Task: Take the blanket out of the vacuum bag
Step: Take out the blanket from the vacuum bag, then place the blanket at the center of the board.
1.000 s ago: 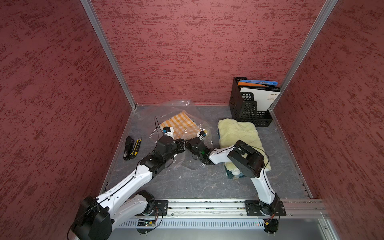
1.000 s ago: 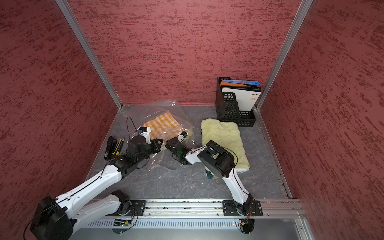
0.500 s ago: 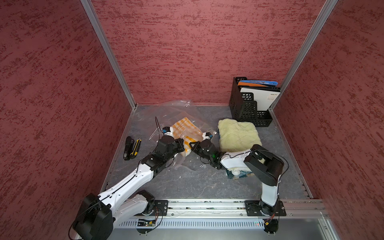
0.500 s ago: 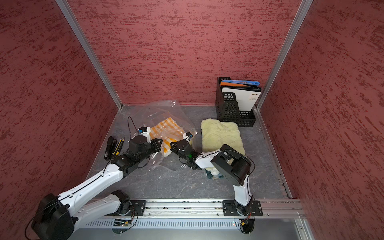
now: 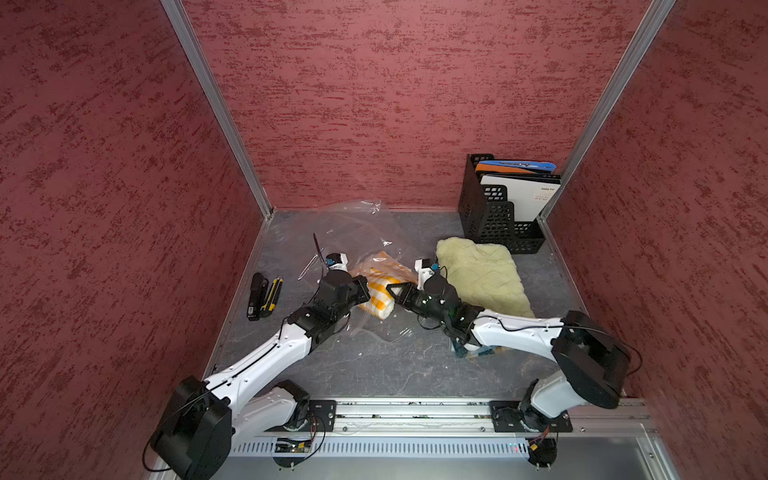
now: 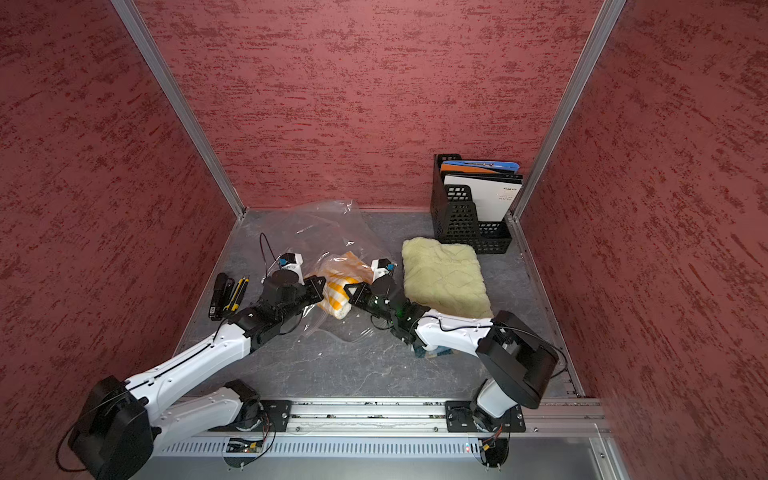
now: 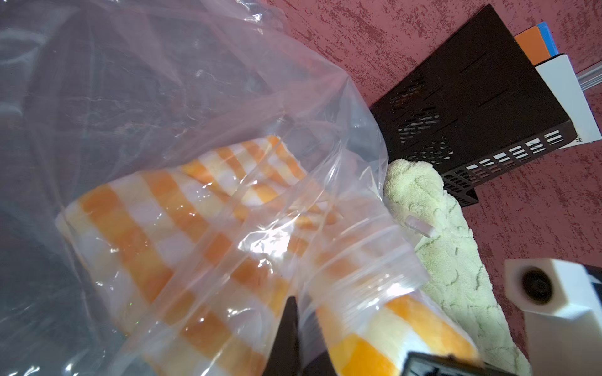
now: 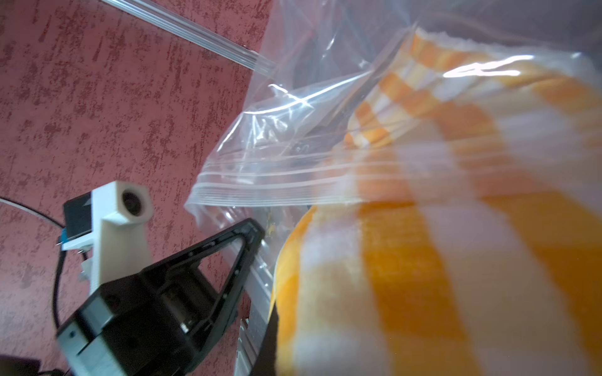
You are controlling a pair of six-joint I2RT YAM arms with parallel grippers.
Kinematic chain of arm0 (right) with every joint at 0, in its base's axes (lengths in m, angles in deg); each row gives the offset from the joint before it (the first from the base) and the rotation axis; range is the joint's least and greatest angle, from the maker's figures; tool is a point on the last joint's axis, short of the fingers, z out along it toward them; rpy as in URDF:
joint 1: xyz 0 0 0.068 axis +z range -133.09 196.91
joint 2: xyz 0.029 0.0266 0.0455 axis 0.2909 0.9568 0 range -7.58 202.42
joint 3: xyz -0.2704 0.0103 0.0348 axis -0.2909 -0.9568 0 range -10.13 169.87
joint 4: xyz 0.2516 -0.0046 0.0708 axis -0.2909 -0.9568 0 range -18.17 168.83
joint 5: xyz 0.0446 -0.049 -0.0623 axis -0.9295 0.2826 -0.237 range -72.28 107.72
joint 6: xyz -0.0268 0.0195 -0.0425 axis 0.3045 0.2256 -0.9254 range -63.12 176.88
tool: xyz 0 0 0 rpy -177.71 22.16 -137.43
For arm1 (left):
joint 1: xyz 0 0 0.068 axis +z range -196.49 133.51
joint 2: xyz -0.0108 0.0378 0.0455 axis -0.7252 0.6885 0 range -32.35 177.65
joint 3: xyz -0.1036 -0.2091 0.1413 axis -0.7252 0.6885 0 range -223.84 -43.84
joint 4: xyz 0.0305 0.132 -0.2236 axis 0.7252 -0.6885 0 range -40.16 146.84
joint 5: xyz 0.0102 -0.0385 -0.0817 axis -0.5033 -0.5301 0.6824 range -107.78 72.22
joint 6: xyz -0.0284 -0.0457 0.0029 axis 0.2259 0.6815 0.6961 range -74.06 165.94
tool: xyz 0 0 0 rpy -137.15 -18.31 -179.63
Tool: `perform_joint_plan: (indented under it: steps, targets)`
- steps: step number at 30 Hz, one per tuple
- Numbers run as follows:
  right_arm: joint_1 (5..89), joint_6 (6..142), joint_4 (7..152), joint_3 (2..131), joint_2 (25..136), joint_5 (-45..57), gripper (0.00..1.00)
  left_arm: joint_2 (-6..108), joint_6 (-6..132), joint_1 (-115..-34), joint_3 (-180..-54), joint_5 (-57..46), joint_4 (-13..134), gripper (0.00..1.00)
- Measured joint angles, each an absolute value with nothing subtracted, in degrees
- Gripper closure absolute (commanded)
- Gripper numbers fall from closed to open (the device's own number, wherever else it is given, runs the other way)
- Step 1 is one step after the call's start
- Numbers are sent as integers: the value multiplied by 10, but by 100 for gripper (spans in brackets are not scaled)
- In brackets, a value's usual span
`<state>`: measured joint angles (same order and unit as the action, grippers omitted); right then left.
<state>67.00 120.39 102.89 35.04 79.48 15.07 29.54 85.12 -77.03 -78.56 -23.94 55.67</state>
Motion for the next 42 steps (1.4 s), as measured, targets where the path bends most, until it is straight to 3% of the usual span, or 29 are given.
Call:
perform_joint_plan:
  steps: [9,29,37,42]
  targets:
    - [666,1170,921,355,655,144,99,297,852,-770,-786,-245,571,100]
    - [665,1177,779,373,488,139,100,311,862,-771,-785,-258,584,100]
    - [656,1159,698,436,421,152,100,311,862,-770,-770,-268,595,100]
    - [605,1141,645,496,421,148,100,311,863,-770,-764,-269,595,100]
